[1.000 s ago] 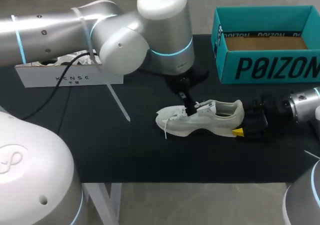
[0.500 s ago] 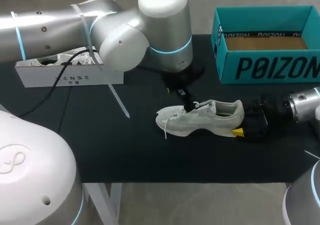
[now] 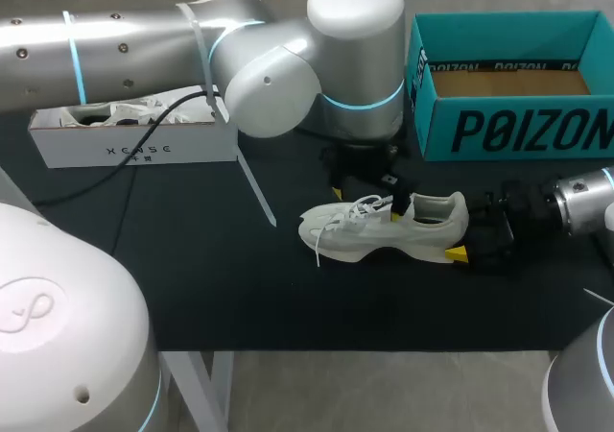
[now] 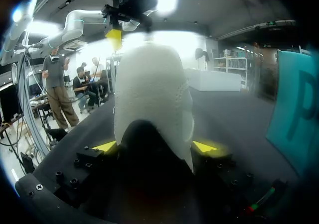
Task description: Take the shoe out of the shoebox, open the shoe tongue, remove and reinsert the insole, then place the shoe into the shoebox
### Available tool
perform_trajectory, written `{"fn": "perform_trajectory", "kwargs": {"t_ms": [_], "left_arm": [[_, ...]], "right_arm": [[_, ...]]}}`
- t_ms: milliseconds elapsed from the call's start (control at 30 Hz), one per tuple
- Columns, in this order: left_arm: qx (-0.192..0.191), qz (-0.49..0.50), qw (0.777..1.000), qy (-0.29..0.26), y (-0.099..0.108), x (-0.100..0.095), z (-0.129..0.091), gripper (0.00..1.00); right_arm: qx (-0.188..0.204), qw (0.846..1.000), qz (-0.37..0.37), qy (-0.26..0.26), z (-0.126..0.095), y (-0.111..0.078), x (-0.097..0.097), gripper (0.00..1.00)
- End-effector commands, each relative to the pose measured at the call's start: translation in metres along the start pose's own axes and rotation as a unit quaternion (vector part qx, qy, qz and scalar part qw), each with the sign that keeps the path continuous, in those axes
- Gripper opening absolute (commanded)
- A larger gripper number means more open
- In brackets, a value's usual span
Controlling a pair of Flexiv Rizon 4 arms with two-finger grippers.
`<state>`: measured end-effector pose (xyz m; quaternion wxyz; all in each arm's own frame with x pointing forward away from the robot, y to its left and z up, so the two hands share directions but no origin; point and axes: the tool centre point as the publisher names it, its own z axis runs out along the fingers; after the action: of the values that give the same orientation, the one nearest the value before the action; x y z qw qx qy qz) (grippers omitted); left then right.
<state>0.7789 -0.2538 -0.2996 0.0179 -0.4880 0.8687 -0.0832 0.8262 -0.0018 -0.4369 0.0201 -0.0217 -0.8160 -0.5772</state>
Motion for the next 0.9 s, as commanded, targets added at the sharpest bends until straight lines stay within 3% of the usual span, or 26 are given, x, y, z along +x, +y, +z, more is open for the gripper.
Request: {"fn": "perform_trajectory", "kwargs": {"t_ms": [33, 367, 900], "left_arm": [[-0.018, -0.11, 0.994, -0.013, -0.013, 0.017, 0.017, 1.0], [-0.019, -0.174, 0.985, -0.008, -0.024, 0.028, 0.033, 1.0], [-0.036, -0.199, 0.977, -0.071, -0.041, 0.036, 0.049, 1.0]], "right_arm": [[0.0, 1.0, 0.0, -0.001, 0.006, -0.005, -0.001, 0.0], [0.0, 1.0, 0.0, -0.001, 0.006, -0.005, -0.001, 0.0], [0.0, 1.0, 0.0, -0.001, 0.006, -0.005, -0.001, 0.0]]}}
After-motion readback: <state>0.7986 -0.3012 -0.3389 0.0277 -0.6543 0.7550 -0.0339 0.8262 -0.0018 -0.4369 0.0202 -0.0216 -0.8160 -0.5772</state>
